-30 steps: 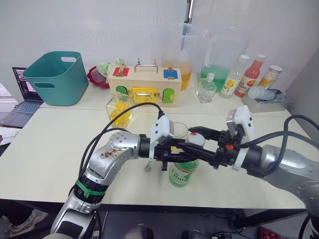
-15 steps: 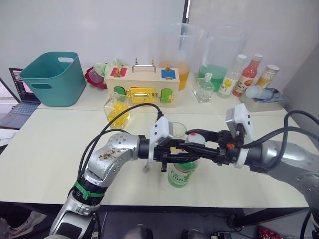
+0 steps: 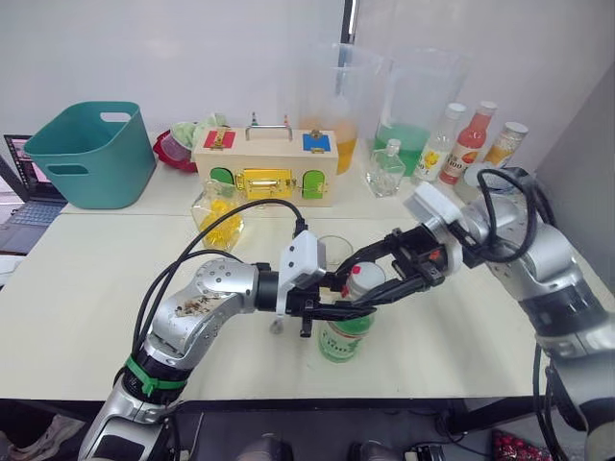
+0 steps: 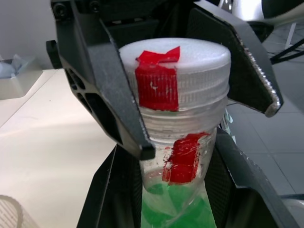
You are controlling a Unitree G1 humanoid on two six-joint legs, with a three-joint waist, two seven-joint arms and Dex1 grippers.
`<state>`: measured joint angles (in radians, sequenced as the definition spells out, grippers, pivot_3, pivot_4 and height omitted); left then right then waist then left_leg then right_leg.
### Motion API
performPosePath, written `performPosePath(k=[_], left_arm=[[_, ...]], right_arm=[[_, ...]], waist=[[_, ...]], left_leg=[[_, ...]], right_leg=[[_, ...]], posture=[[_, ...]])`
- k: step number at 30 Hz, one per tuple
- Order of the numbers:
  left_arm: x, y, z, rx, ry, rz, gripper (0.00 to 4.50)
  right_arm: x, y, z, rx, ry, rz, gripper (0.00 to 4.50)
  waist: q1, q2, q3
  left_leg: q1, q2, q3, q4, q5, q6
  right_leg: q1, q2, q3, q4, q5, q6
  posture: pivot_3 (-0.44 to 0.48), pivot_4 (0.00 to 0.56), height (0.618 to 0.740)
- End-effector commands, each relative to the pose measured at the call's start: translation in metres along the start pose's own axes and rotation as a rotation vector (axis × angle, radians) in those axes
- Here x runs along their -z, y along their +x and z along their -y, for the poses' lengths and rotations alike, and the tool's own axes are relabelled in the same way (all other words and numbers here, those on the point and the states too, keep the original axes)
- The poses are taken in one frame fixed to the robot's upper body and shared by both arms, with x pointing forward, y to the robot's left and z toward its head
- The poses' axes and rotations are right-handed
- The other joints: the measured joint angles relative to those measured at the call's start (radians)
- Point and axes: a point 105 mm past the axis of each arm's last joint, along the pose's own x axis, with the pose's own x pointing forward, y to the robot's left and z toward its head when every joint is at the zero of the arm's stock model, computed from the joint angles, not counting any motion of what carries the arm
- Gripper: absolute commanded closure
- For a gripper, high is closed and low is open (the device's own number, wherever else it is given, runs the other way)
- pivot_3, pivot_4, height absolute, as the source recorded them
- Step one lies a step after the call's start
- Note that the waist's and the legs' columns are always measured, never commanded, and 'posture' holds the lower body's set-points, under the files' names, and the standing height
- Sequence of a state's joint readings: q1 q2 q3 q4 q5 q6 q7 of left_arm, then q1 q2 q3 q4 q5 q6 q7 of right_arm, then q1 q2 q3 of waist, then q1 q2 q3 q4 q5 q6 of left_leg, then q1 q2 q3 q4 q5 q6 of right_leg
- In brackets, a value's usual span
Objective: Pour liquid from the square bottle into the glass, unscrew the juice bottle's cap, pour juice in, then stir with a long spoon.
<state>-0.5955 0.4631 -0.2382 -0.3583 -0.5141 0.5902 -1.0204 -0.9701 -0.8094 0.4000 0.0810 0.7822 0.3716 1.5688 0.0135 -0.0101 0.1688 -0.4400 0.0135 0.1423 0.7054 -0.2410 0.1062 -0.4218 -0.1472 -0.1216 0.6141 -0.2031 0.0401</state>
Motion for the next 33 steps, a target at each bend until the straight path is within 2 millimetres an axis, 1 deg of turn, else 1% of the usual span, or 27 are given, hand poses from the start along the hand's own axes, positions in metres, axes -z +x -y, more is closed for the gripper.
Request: performPosePath(k=[1,3,8,9,13,17,19,20,22,24,27,28,30,33], left_arm=[[0.000,0.004,0.007,0.032,0.004,-0.009,3.17],[0.000,0.005,0.007,0.028,0.004,-0.006,3.17],[0.000,0.007,0.007,0.029,0.002,0.000,3.17],[0.000,0.007,0.007,0.029,0.002,0.001,3.17],[-0.001,0.010,0.003,0.016,-0.002,0.009,3.17],[-0.001,0.010,0.002,0.015,-0.002,0.011,3.17],[0.000,0.008,-0.001,0.013,-0.004,0.011,3.17],[0.001,0.007,-0.003,0.007,-0.007,0.008,3.17],[0.000,0.003,-0.009,-0.011,-0.022,0.018,3.17],[-0.001,0.001,-0.011,-0.014,-0.028,0.022,3.17],[0.002,0.000,-0.012,0.002,-0.031,0.017,3.17],[0.002,0.001,-0.012,0.004,-0.032,0.017,3.17],[0.001,0.005,-0.012,0.022,-0.033,0.027,3.17],[0.000,0.009,-0.012,0.040,-0.034,0.036,3.17]], right_arm=[[0.007,-0.001,-0.001,-0.060,0.022,-0.041,2.73],[0.003,-0.003,-0.001,-0.062,0.030,-0.039,1.69],[-0.004,-0.011,-0.004,-0.043,0.024,-0.039,0.03],[-0.004,-0.012,-0.005,-0.040,0.024,-0.039,0.01],[-0.017,-0.027,-0.017,0.102,0.043,0.039,0.01],[-0.019,-0.029,-0.026,0.171,0.065,0.063,0.01],[-0.025,-0.028,-0.032,0.320,0.064,0.108,0.01],[-0.030,-0.025,-0.035,0.394,0.084,0.145,0.01],[-0.033,-0.017,-0.037,0.526,0.091,0.164,0.01],[-0.034,-0.014,-0.038,0.615,0.093,0.170,0.01],[-0.028,-0.012,-0.034,0.763,0.111,0.171,0.01],[-0.027,-0.012,-0.034,0.789,0.118,0.172,0.01],[-0.020,-0.005,-0.038,0.827,0.140,0.152,0.01],[-0.014,0.000,-0.041,0.870,0.164,0.132,0.01]], waist=[[-0.001,0.000,0.000],[-0.001,0.000,0.000],[0.000,0.000,0.000],[0.000,0.000,0.000],[0.009,0.000,0.000],[0.012,0.000,0.000],[0.013,0.000,0.000],[0.017,0.000,0.000],[0.024,0.000,0.000],[0.023,0.000,0.000],[0.023,0.000,0.000],[0.023,0.000,0.000],[0.025,0.000,0.000],[0.026,0.000,0.000]], left_leg=[[0.000,0.000,0.000,0.000,0.000,0.000],[0.000,0.000,0.000,0.000,0.000,-0.001],[0.000,0.000,0.000,0.000,0.000,-0.001],[0.000,0.000,0.000,0.000,0.000,-0.001],[0.000,0.000,-0.001,0.000,0.000,-0.002],[0.000,0.000,0.000,0.000,-0.002,-0.004],[0.000,0.000,0.000,0.000,-0.002,-0.004],[0.000,0.000,-0.001,-0.001,-0.002,-0.005],[0.000,0.000,-0.001,-0.001,-0.002,-0.005],[0.000,0.000,-0.001,-0.001,-0.003,-0.007],[0.000,0.000,-0.001,-0.001,-0.003,-0.009],[0.000,0.000,-0.001,-0.001,-0.003,-0.010],[0.000,0.000,0.000,-0.001,-0.003,-0.010],[0.000,0.000,0.000,-0.001,-0.001,-0.006]], right_leg=[[0.000,0.000,0.000,0.000,0.000,0.000],[0.000,-0.001,0.000,-0.001,0.000,0.000],[0.000,-0.002,0.000,0.000,0.000,0.000],[0.000,-0.002,0.000,0.000,0.000,0.000],[0.000,-0.003,-0.001,0.000,0.000,0.000],[0.000,-0.004,-0.001,-0.001,0.000,0.000],[-0.001,-0.004,-0.001,-0.001,0.001,-0.001],[0.000,-0.004,-0.001,-0.001,0.001,-0.001],[-0.001,-0.005,-0.001,0.000,0.001,-0.001],[-0.001,-0.006,-0.001,0.000,0.001,-0.001],[-0.001,-0.004,-0.001,0.000,0.001,-0.001],[-0.001,-0.004,-0.001,0.000,0.001,-0.001],[-0.001,-0.003,0.000,-0.001,0.001,-0.001],[0.000,-0.002,0.000,-0.001,0.001,-0.001]], posture=[[0.000,0.150,0.733],[0.000,0.150,0.733],[0.000,0.150,0.733],[0.000,0.150,0.733],[0.000,0.150,0.733],[0.000,0.150,0.733],[0.000,0.150,0.733],[0.000,0.150,0.733],[0.000,0.150,0.733],[0.000,0.150,0.733],[0.000,0.150,0.733],[0.000,0.150,0.733],[0.000,0.150,0.733],[0.000,0.150,0.733]])
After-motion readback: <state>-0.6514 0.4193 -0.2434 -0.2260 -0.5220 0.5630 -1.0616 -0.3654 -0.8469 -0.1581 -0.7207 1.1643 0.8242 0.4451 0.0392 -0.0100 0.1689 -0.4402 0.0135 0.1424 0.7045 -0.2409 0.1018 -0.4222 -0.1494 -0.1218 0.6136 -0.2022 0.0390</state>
